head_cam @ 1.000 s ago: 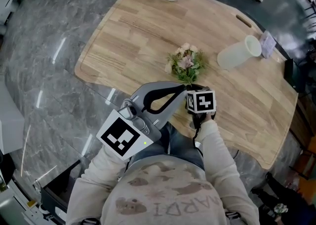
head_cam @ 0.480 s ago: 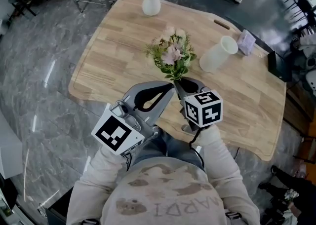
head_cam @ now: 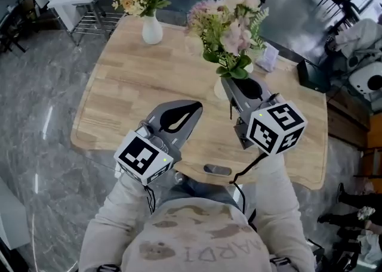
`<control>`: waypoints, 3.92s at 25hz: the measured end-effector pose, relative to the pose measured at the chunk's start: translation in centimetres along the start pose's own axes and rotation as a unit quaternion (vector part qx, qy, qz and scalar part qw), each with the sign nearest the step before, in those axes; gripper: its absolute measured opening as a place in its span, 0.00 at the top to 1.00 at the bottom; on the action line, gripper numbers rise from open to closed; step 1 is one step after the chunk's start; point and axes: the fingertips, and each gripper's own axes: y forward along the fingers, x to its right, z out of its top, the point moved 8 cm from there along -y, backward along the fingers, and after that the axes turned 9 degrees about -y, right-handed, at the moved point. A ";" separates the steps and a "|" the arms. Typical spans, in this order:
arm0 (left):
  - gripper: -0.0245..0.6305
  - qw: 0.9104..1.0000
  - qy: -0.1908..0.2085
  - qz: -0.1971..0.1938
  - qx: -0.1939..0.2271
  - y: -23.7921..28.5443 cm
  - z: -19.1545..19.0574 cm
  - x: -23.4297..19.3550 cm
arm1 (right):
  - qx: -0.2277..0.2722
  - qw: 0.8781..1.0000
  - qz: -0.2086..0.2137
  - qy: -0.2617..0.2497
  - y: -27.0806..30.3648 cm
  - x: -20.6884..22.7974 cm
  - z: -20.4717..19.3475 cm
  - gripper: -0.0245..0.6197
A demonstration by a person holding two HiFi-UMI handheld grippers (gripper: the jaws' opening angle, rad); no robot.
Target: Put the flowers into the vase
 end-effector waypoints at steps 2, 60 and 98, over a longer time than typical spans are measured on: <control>0.96 1.000 0.000 -0.012 0.000 1.4 0.1 0.1 | 0.034 0.999 -0.012 -0.007 -0.8 1.6 1.5 0.89; 0.59 0.997 0.030 0.039 -0.067 21.5 -11.1 -8.3 | 0.096 0.993 -0.059 -0.035 3.8 14.6 -8.5 0.86; 0.74 0.996 0.050 0.034 -0.067 17.2 -9.6 -4.9 | 0.006 0.998 -0.049 0.042 -4.2 8.5 -10.2 0.92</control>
